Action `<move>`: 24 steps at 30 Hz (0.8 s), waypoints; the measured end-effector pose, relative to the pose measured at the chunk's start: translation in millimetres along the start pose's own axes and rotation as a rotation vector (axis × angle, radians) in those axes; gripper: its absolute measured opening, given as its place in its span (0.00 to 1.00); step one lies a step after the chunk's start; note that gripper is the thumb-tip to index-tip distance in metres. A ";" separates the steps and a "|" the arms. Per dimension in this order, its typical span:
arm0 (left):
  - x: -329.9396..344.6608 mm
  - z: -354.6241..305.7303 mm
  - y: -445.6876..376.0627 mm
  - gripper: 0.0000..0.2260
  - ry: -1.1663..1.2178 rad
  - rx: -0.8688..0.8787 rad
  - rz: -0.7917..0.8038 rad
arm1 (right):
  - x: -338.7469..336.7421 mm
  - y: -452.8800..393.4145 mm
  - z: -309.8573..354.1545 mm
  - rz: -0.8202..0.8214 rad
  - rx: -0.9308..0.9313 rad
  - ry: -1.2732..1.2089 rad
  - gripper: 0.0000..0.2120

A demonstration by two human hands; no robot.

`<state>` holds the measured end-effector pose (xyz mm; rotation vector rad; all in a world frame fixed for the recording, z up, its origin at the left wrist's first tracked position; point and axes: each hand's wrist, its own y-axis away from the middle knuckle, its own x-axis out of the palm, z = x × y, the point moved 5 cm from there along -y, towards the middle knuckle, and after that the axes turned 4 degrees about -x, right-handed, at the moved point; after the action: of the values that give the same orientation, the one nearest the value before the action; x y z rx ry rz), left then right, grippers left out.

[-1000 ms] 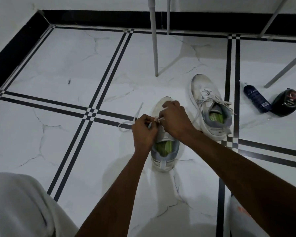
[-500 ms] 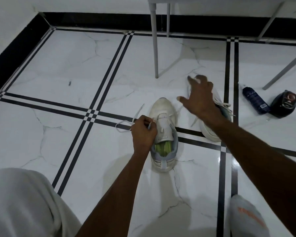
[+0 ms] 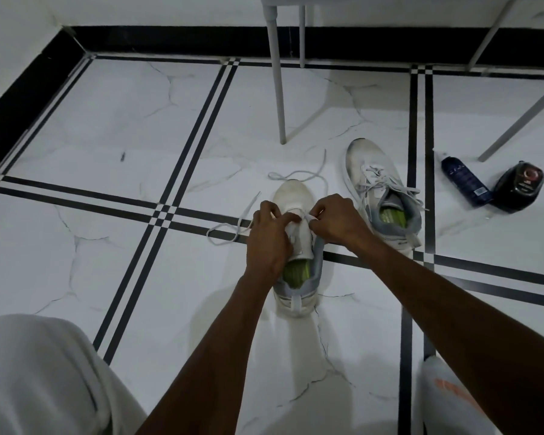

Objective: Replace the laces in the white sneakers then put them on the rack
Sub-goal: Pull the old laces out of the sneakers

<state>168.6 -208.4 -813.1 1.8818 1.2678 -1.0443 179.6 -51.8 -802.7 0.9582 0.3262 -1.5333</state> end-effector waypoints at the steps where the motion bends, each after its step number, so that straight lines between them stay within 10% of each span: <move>1: 3.8 -0.5 -1.9 0.17 0.041 0.036 -0.013 | 2.4 0.3 0.1 0.019 -0.010 -0.016 0.07; 14: -8.1 20.5 -13.4 0.08 0.552 -0.277 -0.352 | 5.1 2.9 -8.0 0.021 -0.008 -0.096 0.07; 19: -3.7 -9.0 -26.1 0.16 0.082 0.125 -0.065 | 3.9 0.8 -4.4 0.041 -0.019 -0.085 0.09; 24: -13.7 -21.5 -19.4 0.06 -0.217 0.189 -0.285 | 4.0 3.2 -8.3 0.042 -0.026 -0.083 0.14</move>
<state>153.0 -190.0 -792.1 1.6947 1.3735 -1.5214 185.9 -49.5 -809.7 0.8738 0.2650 -1.5225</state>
